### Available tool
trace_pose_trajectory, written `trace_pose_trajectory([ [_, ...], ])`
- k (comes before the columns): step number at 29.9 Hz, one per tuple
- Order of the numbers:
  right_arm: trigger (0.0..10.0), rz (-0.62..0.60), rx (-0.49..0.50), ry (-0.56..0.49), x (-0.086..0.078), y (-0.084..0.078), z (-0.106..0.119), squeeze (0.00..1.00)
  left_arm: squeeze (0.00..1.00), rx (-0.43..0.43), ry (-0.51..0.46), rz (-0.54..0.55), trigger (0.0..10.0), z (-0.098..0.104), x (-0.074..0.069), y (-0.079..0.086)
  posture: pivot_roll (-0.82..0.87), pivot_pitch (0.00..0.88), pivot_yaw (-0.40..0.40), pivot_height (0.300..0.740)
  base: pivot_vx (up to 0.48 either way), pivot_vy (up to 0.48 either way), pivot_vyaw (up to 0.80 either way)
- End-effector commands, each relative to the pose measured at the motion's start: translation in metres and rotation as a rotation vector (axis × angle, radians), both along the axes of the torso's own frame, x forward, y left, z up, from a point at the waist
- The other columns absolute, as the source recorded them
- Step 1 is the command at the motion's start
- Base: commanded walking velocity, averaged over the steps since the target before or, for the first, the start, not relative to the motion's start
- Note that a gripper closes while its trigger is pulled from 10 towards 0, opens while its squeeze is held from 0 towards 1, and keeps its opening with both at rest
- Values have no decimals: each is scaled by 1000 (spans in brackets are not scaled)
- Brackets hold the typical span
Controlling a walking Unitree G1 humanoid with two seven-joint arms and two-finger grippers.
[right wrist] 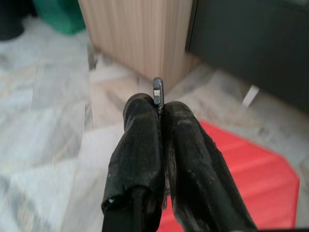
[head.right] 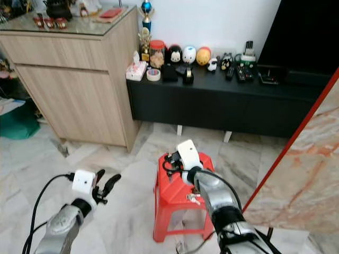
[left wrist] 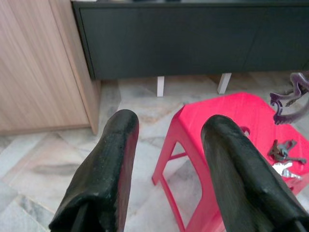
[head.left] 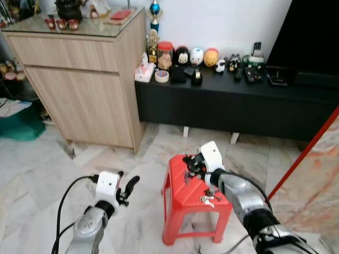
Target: Hang keys on a hook
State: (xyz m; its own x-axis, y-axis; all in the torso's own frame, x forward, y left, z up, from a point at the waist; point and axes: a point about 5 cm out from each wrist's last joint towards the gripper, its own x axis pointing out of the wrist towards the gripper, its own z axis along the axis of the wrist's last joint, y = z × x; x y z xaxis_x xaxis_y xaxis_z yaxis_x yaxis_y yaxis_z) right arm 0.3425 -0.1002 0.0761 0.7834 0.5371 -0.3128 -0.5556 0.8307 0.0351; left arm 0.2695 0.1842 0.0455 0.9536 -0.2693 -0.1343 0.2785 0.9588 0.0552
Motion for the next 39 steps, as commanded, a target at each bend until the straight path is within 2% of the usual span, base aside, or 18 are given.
trace_pose_trajectory([
  [1,10000,-21,48,-60,10,3,22,0,0,-8,-13,-19,10000,6,3,-4,98,0,-69,740,0,0,0],
  [7,10000,-25,74,-115,18,14,54,0,0,-23,-54,-41,10000,19,10,-15,94,0,-74,740,0,0,0],
  [11,10000,-20,77,-140,18,21,66,0,0,-27,-66,-60,10000,24,11,-19,95,0,-77,740,0,0,0],
  [13,10000,9,104,-164,16,34,80,0,0,-38,-67,-98,10000,27,10,-23,92,0,-77,740,0,0,0],
  [14,10000,9,104,-164,16,34,80,0,0,-38,-67,-98,10000,27,10,-23,92,0,-77,740,0,0,0],
  [15,10000,45,122,-178,11,45,89,0,0,-45,-70,-143,10000,30,8,-28,94,0,-78,740,0,0,0],
  [16,10000,45,122,-178,11,45,89,0,0,-45,-70,-143,10000,30,8,-28,94,0,-78,740,0,0,0],
  [21,10000,94,90,-179,1,66,98,0,0,-42,-62,-273,10000,38,4,-40,99,0,-84,740,0,0,0],
  [25,10000,115,78,-195,-3,73,105,0,0,-41,-75,-271,10000,41,5,-42,96,0,-86,740,0,0,0],
  [26,10000,122,77,-197,-5,75,106,0,153,-45,-76,-271,10000,42,5,-43,94,0,-86,740,0,0,0],
  [27,10000,127,77,-197,-6,77,107,0,153,-48,-75,-271,10000,42,5,-43,94,0,-86,740,0,0,0],
  [28,10000,127,73,-196,-7,78,107,0,1000,-42,-77,-273,10000,42,5,-43,96,0,-86,740,0,0,0],
  [34,10000,118,60,-182,-10,81,106,0,1000,-34,-59,-308,10000,43,1,-46,100,0,-85,740,0,0,0],
  [39,10000,129,68,-179,-13,85,110,0,980,-22,-63,-279,10000,43,3,-43,101,0,-84,740,0,0,0],
])
